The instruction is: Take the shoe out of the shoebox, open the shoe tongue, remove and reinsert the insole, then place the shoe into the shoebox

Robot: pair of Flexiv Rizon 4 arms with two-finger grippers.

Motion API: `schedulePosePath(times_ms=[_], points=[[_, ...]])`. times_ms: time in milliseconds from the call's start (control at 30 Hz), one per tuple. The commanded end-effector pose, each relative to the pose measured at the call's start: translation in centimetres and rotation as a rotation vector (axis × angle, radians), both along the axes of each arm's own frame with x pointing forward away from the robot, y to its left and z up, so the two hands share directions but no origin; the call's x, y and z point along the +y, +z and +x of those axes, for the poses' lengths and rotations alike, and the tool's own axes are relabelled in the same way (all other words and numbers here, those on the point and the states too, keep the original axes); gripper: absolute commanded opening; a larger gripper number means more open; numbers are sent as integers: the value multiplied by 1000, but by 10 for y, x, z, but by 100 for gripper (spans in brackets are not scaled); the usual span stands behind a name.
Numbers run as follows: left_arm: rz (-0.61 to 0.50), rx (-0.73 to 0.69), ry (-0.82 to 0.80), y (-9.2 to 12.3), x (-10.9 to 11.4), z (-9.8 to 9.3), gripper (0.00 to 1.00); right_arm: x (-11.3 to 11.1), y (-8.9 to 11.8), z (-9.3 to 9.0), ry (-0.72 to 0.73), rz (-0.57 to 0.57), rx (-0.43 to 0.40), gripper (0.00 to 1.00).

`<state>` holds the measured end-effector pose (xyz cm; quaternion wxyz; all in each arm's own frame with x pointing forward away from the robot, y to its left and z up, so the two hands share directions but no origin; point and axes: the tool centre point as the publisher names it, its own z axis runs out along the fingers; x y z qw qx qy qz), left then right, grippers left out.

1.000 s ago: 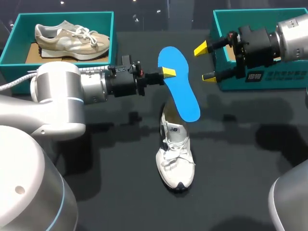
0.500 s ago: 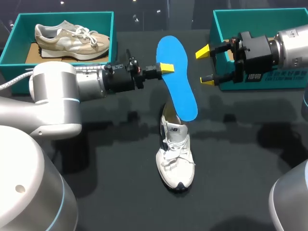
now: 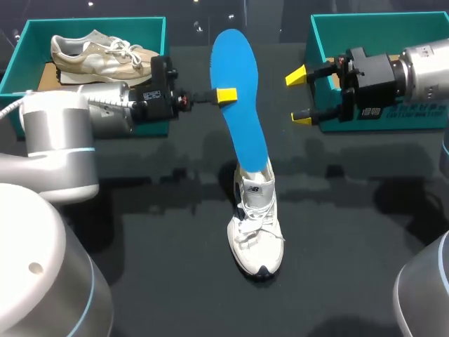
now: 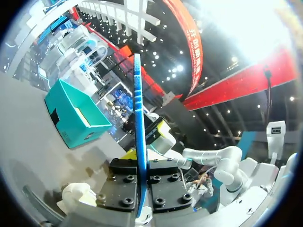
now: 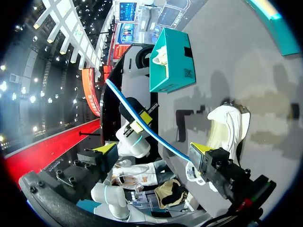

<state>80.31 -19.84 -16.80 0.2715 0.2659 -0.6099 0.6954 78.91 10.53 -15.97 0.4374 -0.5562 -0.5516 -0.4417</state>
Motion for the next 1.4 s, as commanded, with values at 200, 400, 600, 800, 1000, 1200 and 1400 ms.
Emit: schedulePosePath(times_ms=[200, 400, 600, 800, 1000, 1200, 1400], points=[[29, -339, 17, 10, -1, 0, 0, 1, 0, 0, 0, -2, 1, 100], [126, -770, -23, 27, 4, -11, 0, 1, 0, 0, 0, -2, 1, 100], [195, -976, -8, 31, 3, -11, 0, 1, 0, 0, 0, -2, 1, 100], [195, -976, -8, 31, 3, -11, 0, 1, 0, 0, 0, -2, 1, 100], [178, -1152, -17, 43, 11, -11, 0, 1, 0, 0, 0, -2, 1, 100], [229, -1366, -62, 39, 10, -13, 0, 1, 0, 0, 0, -2, 1, 100], [263, -1534, -99, 23, 13, -9, 0, 1, 0, 0, 0, -2, 1, 100]])
